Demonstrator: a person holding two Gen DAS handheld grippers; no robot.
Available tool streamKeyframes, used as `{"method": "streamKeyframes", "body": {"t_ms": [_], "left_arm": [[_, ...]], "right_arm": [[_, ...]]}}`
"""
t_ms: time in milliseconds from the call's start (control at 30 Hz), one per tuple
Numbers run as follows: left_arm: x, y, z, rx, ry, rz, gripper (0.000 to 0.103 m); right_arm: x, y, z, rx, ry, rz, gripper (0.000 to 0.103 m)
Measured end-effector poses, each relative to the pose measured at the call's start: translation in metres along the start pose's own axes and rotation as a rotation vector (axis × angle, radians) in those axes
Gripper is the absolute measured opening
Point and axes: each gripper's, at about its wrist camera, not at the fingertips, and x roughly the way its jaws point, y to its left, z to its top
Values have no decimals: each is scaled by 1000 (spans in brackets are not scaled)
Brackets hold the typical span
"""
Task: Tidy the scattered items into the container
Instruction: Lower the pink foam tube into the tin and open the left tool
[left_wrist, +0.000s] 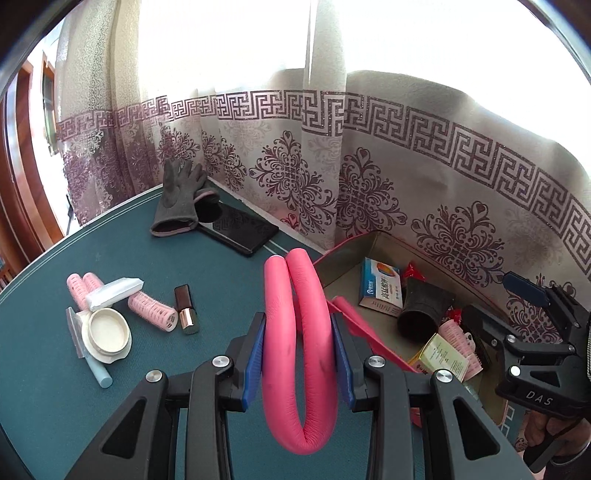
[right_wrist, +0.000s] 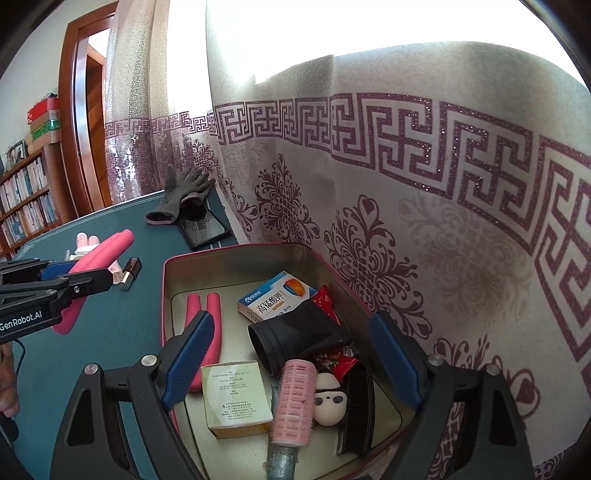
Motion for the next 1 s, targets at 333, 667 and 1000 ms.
{"method": "streamKeyframes", "body": {"t_ms": [333,667,1000], "left_arm": [[34,-41,32,72,6,-61,36],[48,-49,38,99,-1,-53,58],[45,-25,29,44,18,-22,58]], "right_arm": [[5,-12,-10,16,21,-2,89],[9,-14,-13,27,28,12,89],[12,-8,-13,20,38,24,89]]}}
